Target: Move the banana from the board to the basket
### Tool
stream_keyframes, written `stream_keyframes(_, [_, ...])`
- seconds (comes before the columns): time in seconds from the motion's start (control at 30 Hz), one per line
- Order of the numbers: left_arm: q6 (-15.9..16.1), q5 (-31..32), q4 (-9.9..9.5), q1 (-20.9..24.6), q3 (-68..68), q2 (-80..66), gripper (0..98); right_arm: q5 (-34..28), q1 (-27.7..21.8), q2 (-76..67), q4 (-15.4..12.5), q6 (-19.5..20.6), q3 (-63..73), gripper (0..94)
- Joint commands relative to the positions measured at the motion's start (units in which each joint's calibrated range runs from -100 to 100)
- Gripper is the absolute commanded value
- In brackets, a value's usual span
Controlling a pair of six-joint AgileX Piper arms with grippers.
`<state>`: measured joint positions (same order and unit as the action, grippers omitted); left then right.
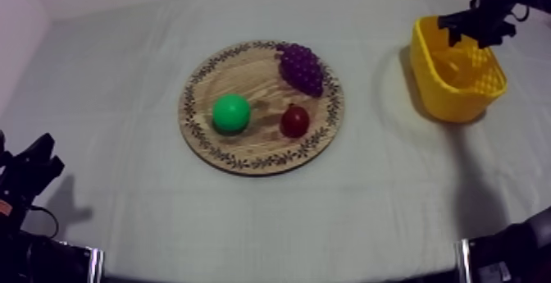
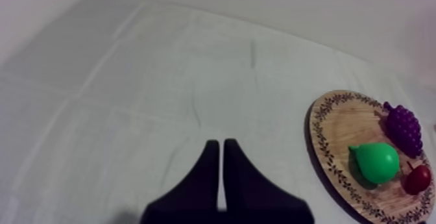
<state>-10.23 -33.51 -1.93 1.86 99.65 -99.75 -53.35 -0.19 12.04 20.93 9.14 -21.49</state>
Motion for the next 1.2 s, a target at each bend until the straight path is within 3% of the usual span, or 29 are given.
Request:
stream_keyframes(0.0, [-0.01,-0.04,0.00,-0.02,0.01,0.00,0.0,0.79,0.02,-2.13,-0.10,-0.10,-0.69,42.1])
stream_keyframes(0.13, [-0.01,-0.04,0.00,-0.02,0.01,0.00,0.0,6.04,-0.10,-10.12,-0.75,0.08,-6.02,16.6])
stream_keyframes(0.3, [-0.01,-0.04,0.00,-0.02,0.01,0.00,0.0,17.56,-0.95,-25.60,-1.53,0.62,-20.13,3.9])
stream_keyframes(0.47, [-0.01,-0.04,0.00,-0.02,0.01,0.00,0.0,24.09,-1.63,-43.13,-3.65,-0.71,-34.86,1.2])
stream_keyframes(0.63, [-0.01,-0.04,0.00,-0.02,0.01,0.00,0.0,26.73,-2.34,-59.62,-9.86,-6.07,-46.30,0.7])
stream_keyframes(0.73, [-0.02,-0.04,0.00,-0.02,0.01,0.00,0.0,28.12,-2.57,-69.17,-12.09,-8.29,-53.50,0.7])
stream_keyframes(1.03, [-0.04,-0.04,0.00,-0.02,0.01,0.00,0.0,24.80,-1.19,-90.51,-9.67,-6.33,-69.97,0.4])
stream_keyframes(1.17, [-0.04,-0.04,0.00,-0.02,0.01,0.00,0.0,24.73,-0.88,-96.11,-10.88,-7.46,-75.26,0.3])
